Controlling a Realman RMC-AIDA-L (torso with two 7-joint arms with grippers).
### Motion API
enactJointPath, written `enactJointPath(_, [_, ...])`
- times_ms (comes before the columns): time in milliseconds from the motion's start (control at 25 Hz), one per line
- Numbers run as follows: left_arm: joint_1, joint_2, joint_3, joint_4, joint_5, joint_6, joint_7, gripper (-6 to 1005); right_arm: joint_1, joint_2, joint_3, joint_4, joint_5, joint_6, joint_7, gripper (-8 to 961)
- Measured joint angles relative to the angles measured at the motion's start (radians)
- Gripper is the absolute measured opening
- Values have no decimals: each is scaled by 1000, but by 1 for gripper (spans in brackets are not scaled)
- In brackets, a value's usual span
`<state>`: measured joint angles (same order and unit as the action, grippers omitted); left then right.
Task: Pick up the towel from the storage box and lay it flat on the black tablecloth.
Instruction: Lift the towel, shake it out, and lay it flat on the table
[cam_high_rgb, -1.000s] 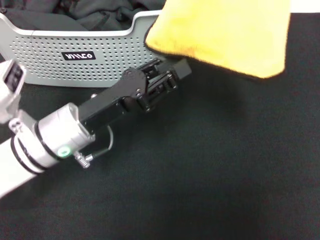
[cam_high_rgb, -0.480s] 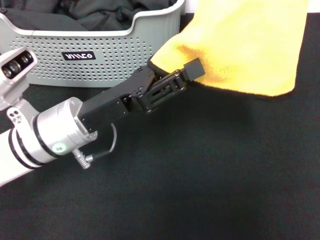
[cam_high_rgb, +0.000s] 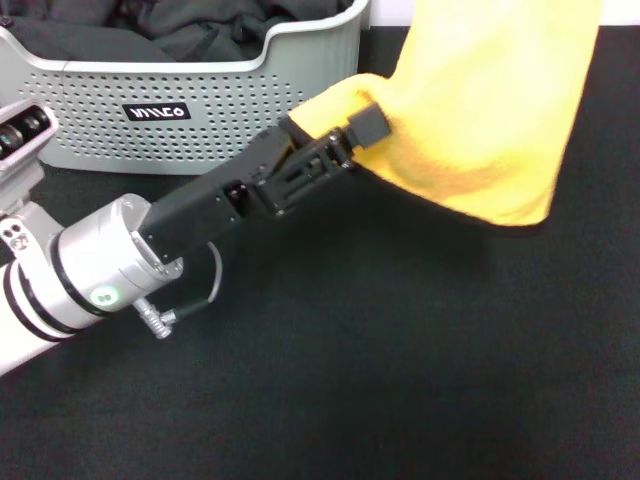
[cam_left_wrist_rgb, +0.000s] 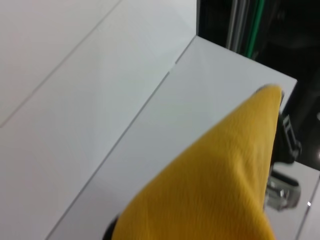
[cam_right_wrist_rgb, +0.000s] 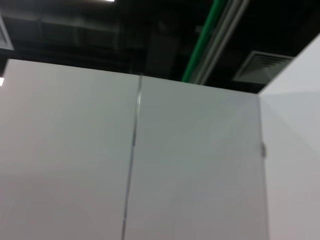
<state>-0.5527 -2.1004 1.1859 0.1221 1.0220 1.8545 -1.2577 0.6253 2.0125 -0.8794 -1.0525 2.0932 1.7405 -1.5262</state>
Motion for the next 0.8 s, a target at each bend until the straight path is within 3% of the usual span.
enactJointPath(280, [48, 4, -8, 46, -62, 5, -46, 341, -106, 2, -3, 33, 7, 28, 6, 56])
enactJointPath(400, [63, 4, -6, 93, -71, 24, -103, 237, -176, 4, -70, 105, 21, 42, 1, 57])
enactJointPath(640, [57, 16, 0, 216, -50, 82, -176, 4, -202, -2, -250, 246, -23, 46, -40, 60])
enactJointPath(800, [56, 37, 1, 316, -26, 99, -228, 2, -216, 4, -369, 265, -74, 39, -131, 62])
